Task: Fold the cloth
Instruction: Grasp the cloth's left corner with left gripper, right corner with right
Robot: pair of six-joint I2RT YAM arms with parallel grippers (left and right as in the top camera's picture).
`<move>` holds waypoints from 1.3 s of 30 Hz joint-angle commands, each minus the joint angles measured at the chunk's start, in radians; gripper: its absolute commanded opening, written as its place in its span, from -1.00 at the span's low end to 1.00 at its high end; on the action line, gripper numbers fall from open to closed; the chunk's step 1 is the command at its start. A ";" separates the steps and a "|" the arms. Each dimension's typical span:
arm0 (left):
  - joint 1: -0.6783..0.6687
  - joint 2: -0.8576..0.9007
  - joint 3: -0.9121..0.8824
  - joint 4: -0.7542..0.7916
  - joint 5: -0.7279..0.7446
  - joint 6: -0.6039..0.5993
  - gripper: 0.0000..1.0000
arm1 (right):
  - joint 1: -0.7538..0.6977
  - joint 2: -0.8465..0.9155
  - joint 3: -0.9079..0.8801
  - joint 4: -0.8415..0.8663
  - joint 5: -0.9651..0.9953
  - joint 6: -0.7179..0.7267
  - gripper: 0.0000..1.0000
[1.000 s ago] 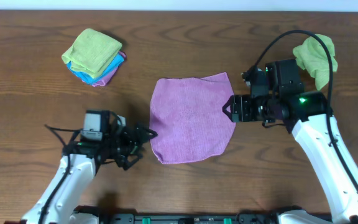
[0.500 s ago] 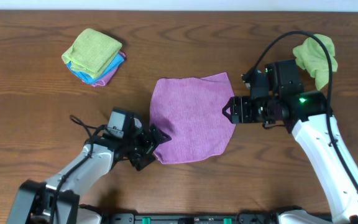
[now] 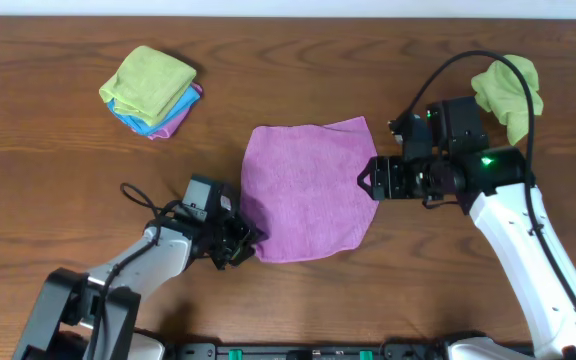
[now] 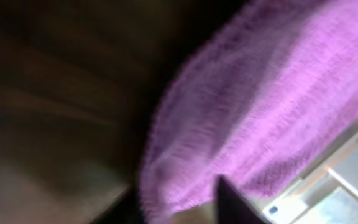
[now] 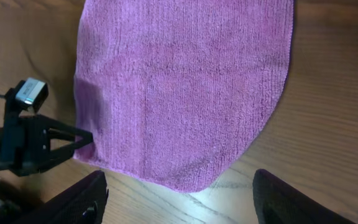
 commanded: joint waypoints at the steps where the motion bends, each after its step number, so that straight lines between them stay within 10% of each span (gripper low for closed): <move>1: -0.003 0.013 -0.004 0.007 -0.047 0.033 -0.88 | -0.004 -0.008 -0.004 0.007 -0.013 0.003 0.50; 39: 0.204 -0.109 0.266 0.014 0.020 0.123 -0.88 | 0.034 0.026 -0.722 0.963 -0.109 0.356 0.34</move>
